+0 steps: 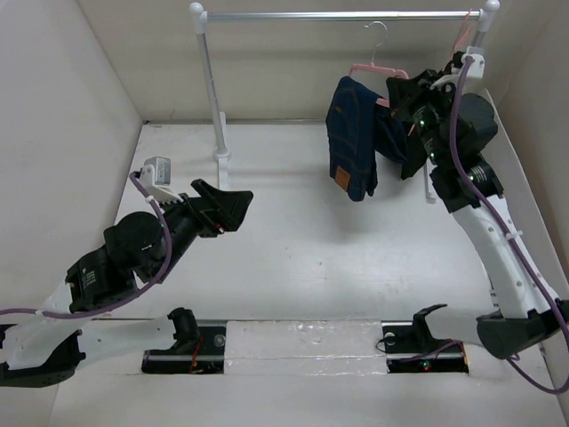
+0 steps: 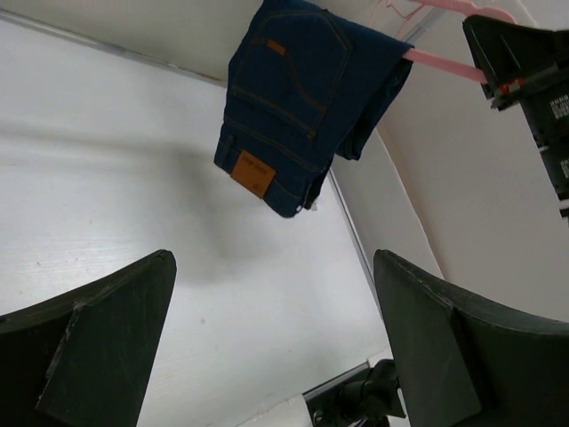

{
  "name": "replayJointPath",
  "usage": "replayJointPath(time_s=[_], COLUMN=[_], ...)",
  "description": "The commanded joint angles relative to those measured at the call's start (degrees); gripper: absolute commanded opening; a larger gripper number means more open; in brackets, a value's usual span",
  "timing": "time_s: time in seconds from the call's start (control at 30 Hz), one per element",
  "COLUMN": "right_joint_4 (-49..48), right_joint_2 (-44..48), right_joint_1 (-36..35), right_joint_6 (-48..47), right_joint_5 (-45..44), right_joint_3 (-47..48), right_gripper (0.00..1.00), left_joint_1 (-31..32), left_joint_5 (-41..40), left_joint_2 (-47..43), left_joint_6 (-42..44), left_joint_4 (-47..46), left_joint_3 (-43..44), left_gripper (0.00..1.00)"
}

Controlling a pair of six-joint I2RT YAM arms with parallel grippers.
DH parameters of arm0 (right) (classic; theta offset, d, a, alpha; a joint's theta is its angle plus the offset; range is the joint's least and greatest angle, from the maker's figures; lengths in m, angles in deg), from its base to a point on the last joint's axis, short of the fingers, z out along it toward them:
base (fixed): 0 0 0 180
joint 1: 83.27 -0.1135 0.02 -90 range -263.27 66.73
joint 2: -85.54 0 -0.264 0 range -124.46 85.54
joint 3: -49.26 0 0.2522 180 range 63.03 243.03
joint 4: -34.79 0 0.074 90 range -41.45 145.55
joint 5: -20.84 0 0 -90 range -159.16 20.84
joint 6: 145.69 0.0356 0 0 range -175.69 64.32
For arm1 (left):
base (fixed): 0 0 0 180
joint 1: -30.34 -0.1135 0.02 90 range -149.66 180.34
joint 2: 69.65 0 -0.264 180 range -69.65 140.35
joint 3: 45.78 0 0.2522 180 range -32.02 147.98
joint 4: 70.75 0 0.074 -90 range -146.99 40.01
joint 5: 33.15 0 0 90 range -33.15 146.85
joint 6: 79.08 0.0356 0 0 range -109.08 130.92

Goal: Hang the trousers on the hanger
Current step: Place the hanger at the clothesline.

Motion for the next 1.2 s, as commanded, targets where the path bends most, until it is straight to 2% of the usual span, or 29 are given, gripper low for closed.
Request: replayJointPath(time_s=[0.0,0.13,0.3,0.47,0.7,1.0,1.17], right_joint_4=[-9.81,-9.02,-6.39,4.22,4.16,1.70,-0.40], right_joint_2=[6.80,4.61,-1.87,-7.86,-8.66,-11.03,-7.09], right_joint_1=[-3.58,-2.97,-2.97,-4.11,-5.17,-5.69,-7.80], right_joint_6=[-3.03,-6.27,-9.53,-13.66,-16.21,-19.71,-21.23], right_joint_5=[-3.04,-5.07,-7.71,-12.28,-21.59,-22.83,-22.92], right_joint_3=[0.40,4.18,13.38,23.24,21.93,23.95,20.27], right_gripper=[0.00,0.00,0.00,0.00,0.00,0.00,0.00], left_joint_1=[-0.21,-0.21,-0.21,-0.21,-0.21,-0.21,-0.21], left_joint_5=[-0.49,1.54,2.59,2.33,1.98,3.29,2.50], left_joint_2=[1.26,2.93,1.97,0.83,0.82,1.61,1.70], left_joint_6=[3.60,5.71,4.84,3.52,3.43,2.90,3.34], left_joint_4=[-3.92,-4.89,-4.45,-2.69,-1.46,-0.93,-1.02], left_joint_3=[3.71,5.38,4.16,3.63,4.24,3.71,4.06], left_gripper=[0.90,0.90,0.90,0.90,0.90,0.90,0.90])
